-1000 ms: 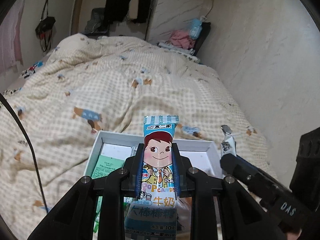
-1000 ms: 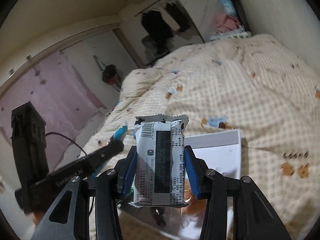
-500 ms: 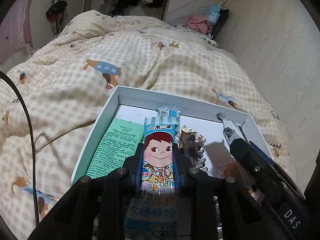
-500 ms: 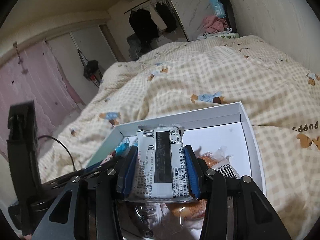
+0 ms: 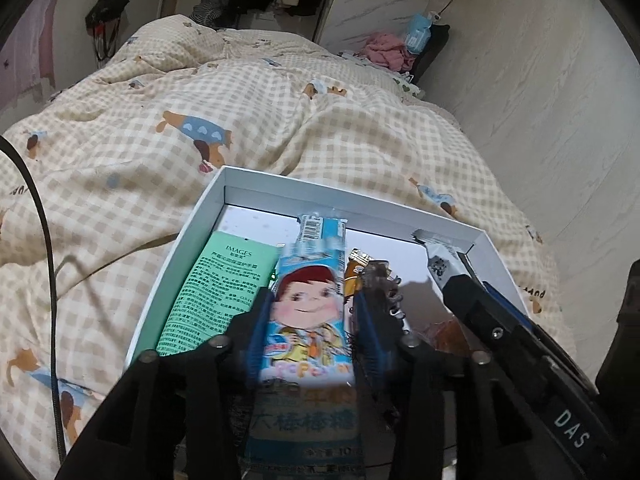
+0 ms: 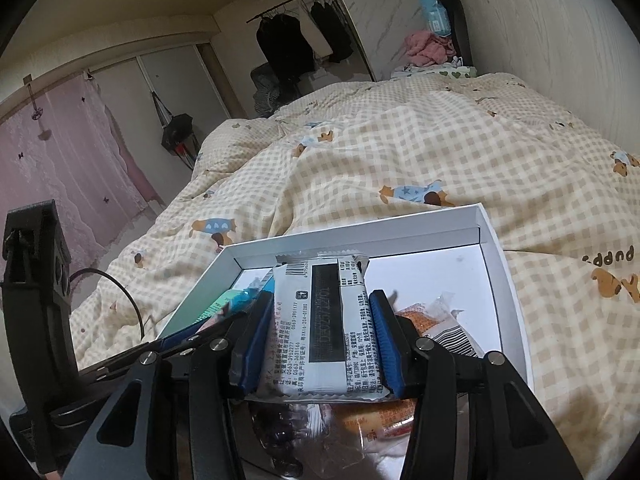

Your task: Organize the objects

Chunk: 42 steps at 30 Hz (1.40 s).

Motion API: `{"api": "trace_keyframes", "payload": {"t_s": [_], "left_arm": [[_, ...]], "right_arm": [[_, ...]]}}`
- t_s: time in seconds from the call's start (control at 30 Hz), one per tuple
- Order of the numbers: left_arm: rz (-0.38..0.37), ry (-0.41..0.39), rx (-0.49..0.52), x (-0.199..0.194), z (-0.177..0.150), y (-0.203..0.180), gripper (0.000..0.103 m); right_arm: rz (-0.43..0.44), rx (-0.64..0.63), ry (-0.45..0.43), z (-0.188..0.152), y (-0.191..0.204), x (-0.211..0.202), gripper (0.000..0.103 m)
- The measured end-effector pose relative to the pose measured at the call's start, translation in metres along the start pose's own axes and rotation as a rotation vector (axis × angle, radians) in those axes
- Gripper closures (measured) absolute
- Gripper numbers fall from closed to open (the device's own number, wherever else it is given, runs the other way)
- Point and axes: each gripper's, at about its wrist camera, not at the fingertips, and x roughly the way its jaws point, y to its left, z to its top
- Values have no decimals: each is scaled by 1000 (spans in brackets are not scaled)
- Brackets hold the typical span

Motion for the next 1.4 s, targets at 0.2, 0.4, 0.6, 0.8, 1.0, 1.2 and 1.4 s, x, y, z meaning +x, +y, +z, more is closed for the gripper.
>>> {"api": "trace_keyframes", "payload": {"t_s": [0.2,0.4,0.6,0.8,1.0,1.2,1.4], "left_arm": [[-86,-34,-50,-11,0,9,33],[-48,-84,2,-37,17,-2,25],[-7,-184,156,-100,39,-22,25],[-34,-243,237,-156,36,-32,22],[-32,-281,400,-196,-2,-48,16],[-76,-258,433,-213,-34,-50,0],[-53,-242,422,-205,-55,-49,0]], "right_arm": [[44,30,-61,2,-4,-12,28],[80,27,-135,12,-2,-34,5],[155,-121,-153,42,26,-72,5],[188,-210,-170,53,52,-122,5],[178,-283,-196,30,60,-166,1],[262,-230,-131,4,44,-190,1],[252,-219,-99,-19,33,-196,1]]}}
